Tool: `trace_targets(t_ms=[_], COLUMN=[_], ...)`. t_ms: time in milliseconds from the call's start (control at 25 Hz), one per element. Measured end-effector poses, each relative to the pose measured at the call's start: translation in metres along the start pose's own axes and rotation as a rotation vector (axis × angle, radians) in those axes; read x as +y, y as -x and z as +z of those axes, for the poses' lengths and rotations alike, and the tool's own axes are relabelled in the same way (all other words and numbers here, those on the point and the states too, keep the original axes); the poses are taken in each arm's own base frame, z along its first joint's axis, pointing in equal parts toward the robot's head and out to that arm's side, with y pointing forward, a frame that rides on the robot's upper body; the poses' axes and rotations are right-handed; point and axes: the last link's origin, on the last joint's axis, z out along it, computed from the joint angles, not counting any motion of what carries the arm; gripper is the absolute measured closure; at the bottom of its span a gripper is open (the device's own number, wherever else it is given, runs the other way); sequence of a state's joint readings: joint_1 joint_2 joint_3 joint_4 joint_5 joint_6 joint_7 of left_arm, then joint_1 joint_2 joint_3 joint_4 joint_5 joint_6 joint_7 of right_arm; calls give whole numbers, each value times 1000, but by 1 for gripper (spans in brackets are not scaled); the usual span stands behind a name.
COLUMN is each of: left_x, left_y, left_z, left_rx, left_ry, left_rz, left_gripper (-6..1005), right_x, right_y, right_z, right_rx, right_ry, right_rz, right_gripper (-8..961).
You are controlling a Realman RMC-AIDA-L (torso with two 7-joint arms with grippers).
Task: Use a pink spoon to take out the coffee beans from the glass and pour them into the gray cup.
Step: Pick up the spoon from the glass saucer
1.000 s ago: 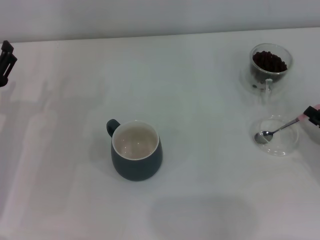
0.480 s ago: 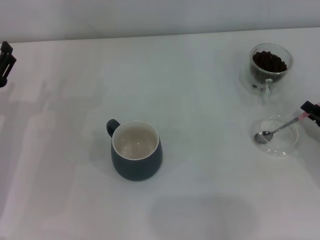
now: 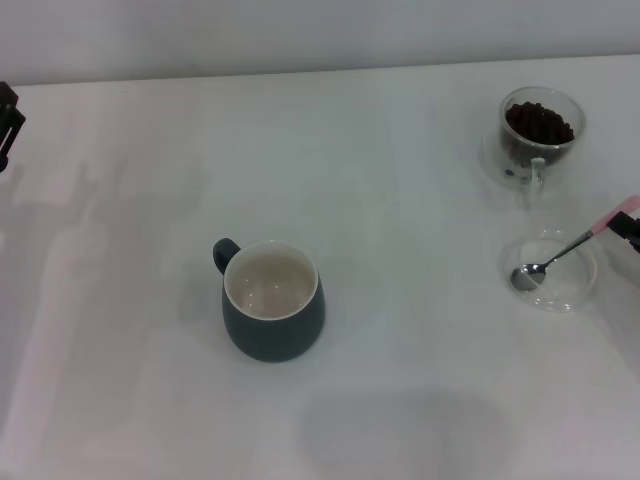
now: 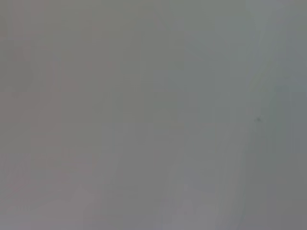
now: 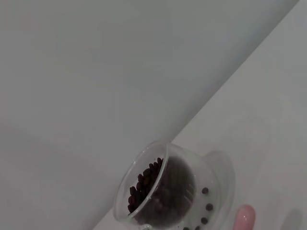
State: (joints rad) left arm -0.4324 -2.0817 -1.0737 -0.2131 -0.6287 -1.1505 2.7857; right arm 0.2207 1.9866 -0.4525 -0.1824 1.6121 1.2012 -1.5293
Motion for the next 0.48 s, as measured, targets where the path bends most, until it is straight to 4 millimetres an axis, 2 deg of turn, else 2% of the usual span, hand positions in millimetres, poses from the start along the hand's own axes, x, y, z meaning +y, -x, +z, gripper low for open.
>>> trace_targets(t_ms=[360,480], left_x=[-2,-2], left_y=[1,1], left_z=[-3,-3], left_rx=[-4,-4], left_ry=[-7,-8], left_rz=[0,-1], left_gripper=[106,107], right_x=[0,1], right_y=[0,-1], right_z=[-3,-1], right_rx=[21,26], right_ry=[5,9], right_rz=[-28,-28], right_gripper=[954,902])
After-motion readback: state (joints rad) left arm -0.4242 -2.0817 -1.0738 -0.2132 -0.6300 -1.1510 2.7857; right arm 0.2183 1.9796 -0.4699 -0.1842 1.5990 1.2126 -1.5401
